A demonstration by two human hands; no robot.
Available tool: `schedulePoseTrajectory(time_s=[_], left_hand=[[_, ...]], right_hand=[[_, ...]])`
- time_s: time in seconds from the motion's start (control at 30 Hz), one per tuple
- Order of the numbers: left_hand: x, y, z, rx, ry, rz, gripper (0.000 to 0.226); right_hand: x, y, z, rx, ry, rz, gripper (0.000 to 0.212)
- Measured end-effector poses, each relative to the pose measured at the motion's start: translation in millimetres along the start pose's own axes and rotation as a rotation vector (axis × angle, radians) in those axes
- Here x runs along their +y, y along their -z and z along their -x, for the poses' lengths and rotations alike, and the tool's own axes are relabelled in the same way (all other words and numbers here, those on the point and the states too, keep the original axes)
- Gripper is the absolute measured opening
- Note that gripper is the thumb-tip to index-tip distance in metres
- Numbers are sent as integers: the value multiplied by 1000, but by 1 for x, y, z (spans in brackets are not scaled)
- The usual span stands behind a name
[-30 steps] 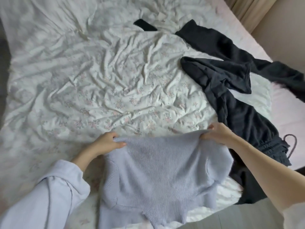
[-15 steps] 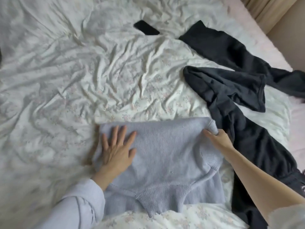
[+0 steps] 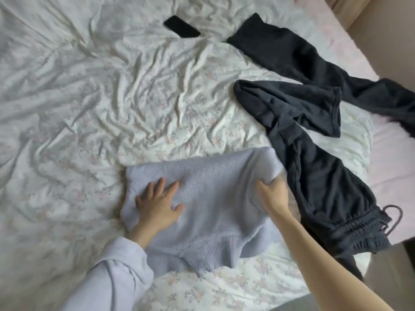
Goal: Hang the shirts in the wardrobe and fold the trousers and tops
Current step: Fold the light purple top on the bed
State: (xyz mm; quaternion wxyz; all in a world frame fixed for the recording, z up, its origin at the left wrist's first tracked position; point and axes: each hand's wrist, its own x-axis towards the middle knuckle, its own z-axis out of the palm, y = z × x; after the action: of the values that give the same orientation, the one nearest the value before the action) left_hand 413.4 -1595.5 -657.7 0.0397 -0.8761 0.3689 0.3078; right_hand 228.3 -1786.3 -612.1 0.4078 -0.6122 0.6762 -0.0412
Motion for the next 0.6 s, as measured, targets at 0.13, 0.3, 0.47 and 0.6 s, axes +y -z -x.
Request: schedulePoseTrajectory(time_s=[0.13, 0.3, 0.47, 0.6], left_hand=[[-15, 33, 2, 20, 123, 1052, 27], [-87, 60, 14, -281, 389, 1868, 59], [-104, 50, 32, -169, 430, 1675, 42], [-83, 41, 29, 291, 203, 1026, 59]], right_hand=[[-42, -34, 84, -107, 485, 145, 31], [-79, -112, 144, -630, 729, 311, 48], [-62, -141, 147, -755, 691, 356, 45], [-36, -133, 134, -598, 585, 412, 38]])
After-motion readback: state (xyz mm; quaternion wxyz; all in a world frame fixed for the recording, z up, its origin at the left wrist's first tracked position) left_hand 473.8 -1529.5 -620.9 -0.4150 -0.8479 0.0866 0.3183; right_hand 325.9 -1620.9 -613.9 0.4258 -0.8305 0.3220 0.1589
